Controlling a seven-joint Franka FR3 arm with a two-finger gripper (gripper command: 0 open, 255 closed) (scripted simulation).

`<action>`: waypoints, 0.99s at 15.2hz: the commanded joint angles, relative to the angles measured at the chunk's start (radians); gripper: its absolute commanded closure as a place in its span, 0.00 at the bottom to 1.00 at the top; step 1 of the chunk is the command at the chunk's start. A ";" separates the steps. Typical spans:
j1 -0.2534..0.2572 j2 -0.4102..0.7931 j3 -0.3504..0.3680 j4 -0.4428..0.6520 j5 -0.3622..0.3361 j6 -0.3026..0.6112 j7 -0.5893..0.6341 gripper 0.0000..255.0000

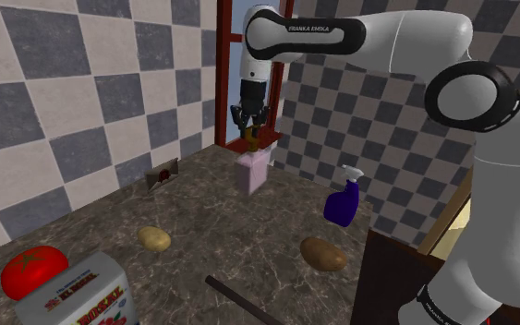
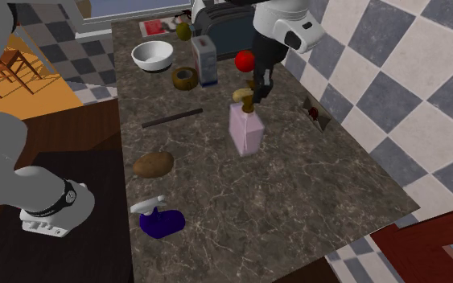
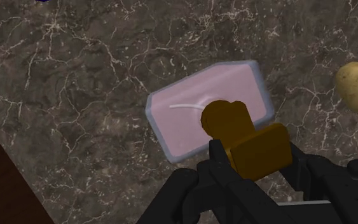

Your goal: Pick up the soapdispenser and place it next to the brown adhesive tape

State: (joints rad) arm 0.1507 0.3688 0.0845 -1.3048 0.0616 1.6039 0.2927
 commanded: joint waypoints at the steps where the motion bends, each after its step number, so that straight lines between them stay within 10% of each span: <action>1: 0.026 -0.027 0.012 -0.038 0.000 0.014 0.038 1.00; 15: 0.219 -0.079 0.117 -0.124 -0.009 0.075 0.331 1.00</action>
State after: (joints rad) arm 0.3544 0.2899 0.1932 -1.4282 0.0538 1.6758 0.6004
